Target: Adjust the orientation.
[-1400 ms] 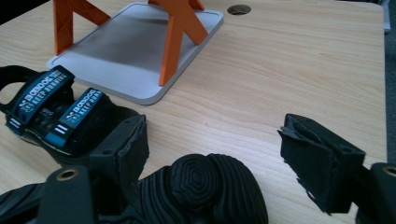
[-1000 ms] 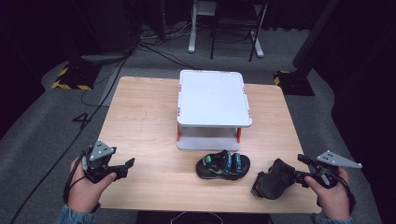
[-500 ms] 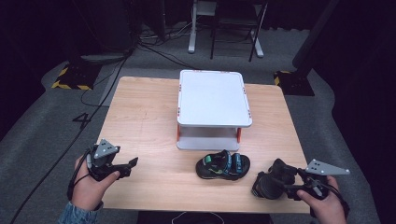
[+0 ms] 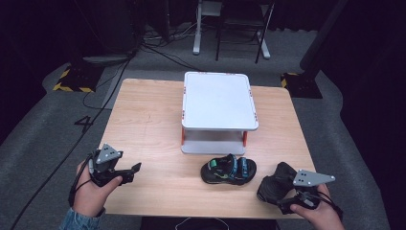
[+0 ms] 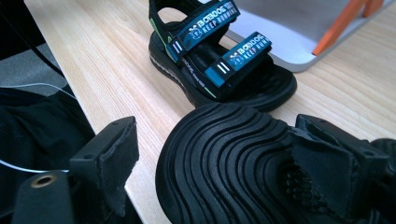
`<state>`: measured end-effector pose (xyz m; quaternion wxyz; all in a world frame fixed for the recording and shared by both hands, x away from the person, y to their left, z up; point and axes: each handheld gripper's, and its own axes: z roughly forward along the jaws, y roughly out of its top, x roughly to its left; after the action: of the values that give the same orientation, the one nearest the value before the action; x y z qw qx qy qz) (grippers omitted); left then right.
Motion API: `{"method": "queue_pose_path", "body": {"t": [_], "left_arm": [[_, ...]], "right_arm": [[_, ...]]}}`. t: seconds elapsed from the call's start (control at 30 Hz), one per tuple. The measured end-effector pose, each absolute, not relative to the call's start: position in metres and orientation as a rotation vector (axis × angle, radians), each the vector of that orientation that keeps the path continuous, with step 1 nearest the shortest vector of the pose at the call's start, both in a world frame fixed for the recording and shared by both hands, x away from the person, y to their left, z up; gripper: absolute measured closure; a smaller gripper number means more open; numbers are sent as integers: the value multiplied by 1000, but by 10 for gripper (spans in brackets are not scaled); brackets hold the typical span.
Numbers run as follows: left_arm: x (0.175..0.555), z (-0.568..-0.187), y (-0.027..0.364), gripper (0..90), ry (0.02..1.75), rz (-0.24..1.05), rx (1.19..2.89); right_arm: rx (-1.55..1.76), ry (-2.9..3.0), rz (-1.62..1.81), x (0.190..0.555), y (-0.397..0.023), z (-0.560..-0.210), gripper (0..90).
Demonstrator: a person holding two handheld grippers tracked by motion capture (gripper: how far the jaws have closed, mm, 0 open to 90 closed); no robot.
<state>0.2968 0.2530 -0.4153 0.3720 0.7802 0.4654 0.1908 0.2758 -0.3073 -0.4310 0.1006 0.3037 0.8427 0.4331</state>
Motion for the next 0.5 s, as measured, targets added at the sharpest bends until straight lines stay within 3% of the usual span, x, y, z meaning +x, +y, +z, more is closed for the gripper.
{"method": "queue_pose_path", "body": {"t": [0.5], "left_arm": [[296,-417,255,228,1197,479,2001]], "right_arm": [[733,2433,1228,288,-281,-452,135]]}}
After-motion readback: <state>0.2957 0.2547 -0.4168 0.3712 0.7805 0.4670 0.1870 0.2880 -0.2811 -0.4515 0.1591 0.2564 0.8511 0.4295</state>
